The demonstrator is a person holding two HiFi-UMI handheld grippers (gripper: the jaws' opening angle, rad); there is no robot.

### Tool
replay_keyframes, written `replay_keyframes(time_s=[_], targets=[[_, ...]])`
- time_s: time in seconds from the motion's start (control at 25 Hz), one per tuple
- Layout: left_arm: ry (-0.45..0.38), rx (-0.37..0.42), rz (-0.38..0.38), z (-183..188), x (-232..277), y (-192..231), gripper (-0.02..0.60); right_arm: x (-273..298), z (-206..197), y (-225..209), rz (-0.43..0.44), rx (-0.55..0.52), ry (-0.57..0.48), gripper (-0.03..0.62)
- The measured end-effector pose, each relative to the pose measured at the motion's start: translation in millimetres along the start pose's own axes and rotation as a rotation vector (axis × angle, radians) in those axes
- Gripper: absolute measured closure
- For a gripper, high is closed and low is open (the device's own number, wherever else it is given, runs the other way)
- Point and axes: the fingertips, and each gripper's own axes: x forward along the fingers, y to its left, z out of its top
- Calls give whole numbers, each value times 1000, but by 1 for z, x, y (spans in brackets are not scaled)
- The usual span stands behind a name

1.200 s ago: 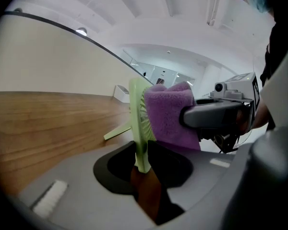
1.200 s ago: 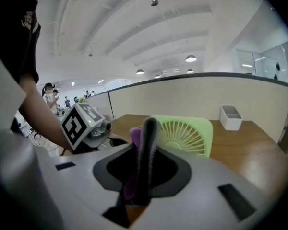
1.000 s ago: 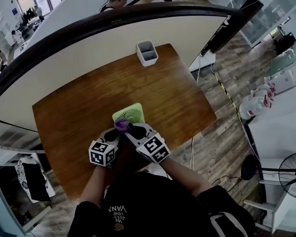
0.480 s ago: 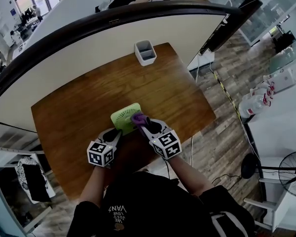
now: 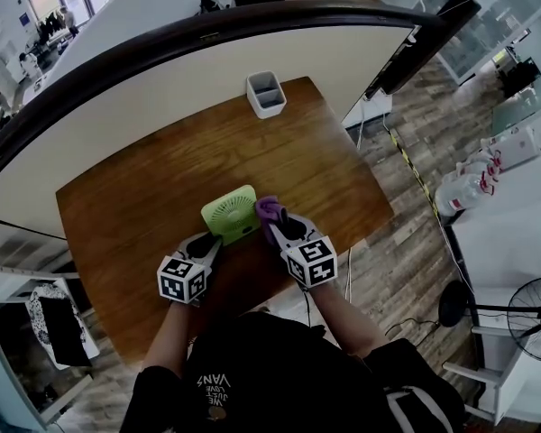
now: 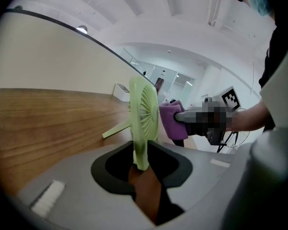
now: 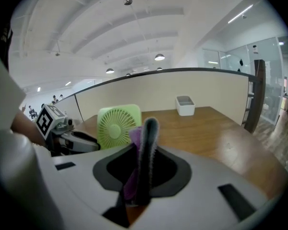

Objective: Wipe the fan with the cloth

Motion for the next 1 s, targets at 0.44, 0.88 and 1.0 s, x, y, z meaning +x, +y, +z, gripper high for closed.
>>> replay_keyframes(time_s=[0.44,0.88,1.0], targets=[[-90,-51,91,2,-44,3,494,13,-21,119,283,-144,46,510],[-133,-61,111,3,-70,-5,564,38,-32,122,322,-195,105,510],[-132,-65,114,2,-72,-4,568,35,-33,109,295,-153,105,510]])
